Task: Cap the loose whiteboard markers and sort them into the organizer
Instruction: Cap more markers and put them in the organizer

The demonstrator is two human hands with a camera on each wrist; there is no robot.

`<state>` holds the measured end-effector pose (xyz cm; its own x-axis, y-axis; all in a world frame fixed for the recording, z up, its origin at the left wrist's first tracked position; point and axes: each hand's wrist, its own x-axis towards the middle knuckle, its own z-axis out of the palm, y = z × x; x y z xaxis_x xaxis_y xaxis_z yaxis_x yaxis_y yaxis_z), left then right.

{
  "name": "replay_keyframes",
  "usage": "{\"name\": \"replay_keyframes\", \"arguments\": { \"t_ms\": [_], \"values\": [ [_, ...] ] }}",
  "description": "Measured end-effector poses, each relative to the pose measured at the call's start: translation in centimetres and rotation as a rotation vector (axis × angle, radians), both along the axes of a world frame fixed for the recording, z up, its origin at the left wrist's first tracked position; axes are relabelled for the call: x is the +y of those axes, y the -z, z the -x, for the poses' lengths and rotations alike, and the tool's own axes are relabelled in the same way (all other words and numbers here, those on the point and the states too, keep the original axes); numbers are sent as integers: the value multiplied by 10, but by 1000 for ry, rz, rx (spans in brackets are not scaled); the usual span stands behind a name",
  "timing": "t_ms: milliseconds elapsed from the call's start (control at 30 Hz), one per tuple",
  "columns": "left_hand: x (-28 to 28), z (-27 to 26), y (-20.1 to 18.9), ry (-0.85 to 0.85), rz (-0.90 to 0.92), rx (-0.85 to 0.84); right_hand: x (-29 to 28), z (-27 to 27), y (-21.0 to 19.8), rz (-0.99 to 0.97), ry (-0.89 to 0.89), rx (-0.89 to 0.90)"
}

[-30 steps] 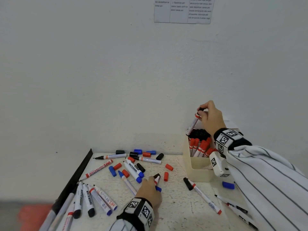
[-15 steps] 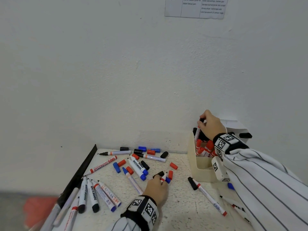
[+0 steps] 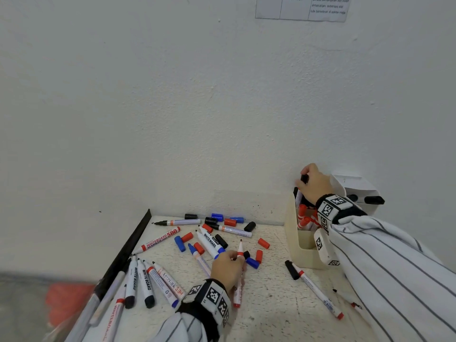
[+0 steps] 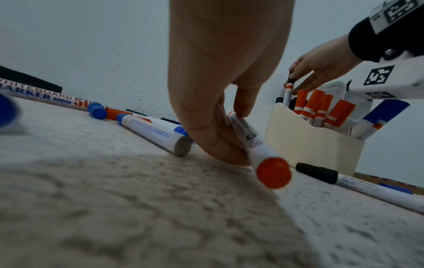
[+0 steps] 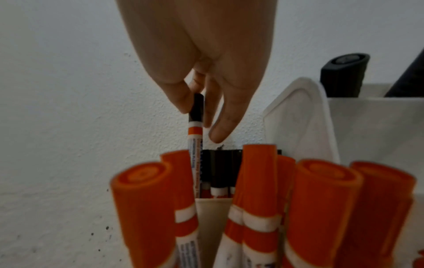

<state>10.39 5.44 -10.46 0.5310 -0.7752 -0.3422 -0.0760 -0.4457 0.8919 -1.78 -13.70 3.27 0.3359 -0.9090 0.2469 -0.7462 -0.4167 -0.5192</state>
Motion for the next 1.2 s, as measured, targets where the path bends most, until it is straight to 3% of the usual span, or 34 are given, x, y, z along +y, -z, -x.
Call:
{"name": "replay_keyframes", "arguments": {
  "t_ms": [400, 633, 933, 1200],
  "values": [
    [3, -7, 0, 11, -22, 29, -10, -7, 10, -99, 15, -86],
    [2, -8, 3, 21, -31, 27, 9, 4, 1, 33, 87, -70],
    [-1, -9, 5, 25, -28, -29, -9, -3, 17, -2, -33, -227],
    [-1, -5, 5, 55, -30, -82, -12, 1, 23, 77, -72, -145]
  ]
}}
